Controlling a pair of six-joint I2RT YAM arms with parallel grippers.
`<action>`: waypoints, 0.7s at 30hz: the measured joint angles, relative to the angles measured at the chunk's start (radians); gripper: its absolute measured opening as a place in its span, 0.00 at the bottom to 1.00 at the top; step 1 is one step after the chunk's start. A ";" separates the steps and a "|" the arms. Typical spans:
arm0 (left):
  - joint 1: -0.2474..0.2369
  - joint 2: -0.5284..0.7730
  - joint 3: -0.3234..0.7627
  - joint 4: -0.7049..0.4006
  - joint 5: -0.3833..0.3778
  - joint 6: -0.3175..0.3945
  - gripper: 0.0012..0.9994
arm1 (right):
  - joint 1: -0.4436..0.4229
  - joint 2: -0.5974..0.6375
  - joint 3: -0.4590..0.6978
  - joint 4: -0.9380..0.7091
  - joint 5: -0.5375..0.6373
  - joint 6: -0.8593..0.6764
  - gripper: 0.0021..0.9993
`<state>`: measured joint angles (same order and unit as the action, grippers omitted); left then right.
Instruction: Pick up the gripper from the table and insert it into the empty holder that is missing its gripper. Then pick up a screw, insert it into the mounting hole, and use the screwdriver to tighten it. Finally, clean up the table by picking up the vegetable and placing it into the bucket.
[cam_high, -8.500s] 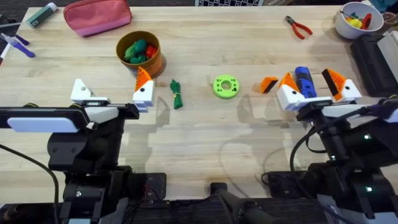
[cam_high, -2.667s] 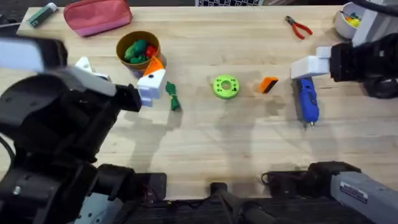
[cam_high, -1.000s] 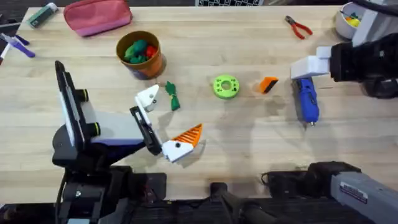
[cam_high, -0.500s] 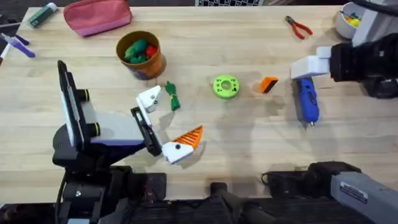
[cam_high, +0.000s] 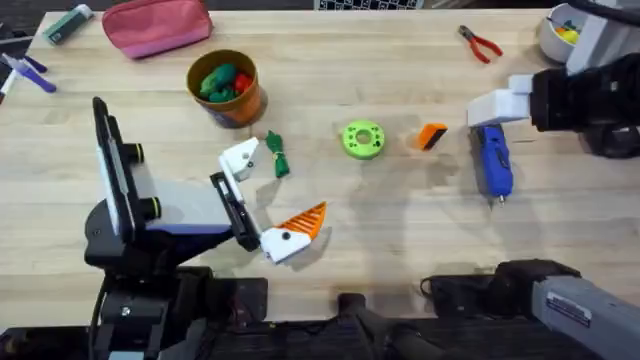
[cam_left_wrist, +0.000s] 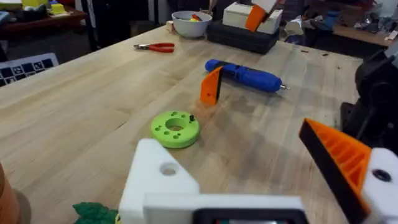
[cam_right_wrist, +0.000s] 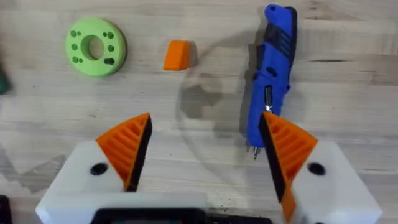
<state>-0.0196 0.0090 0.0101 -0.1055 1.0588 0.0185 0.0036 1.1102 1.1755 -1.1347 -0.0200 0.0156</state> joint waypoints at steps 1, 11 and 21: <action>0.000 0.000 0.000 0.000 0.000 0.000 0.99 | 0.000 0.000 0.000 0.000 0.000 0.000 0.99; 0.000 0.000 0.000 0.000 0.000 0.000 0.99 | 0.000 0.000 0.000 0.032 0.000 0.007 0.99; 0.000 0.000 0.000 0.000 0.000 0.000 0.99 | 0.068 0.067 0.084 0.024 -0.024 0.076 0.99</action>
<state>-0.0196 0.0090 0.0101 -0.1055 1.0588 0.0185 0.0711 1.1770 1.2592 -1.1109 -0.0439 0.0912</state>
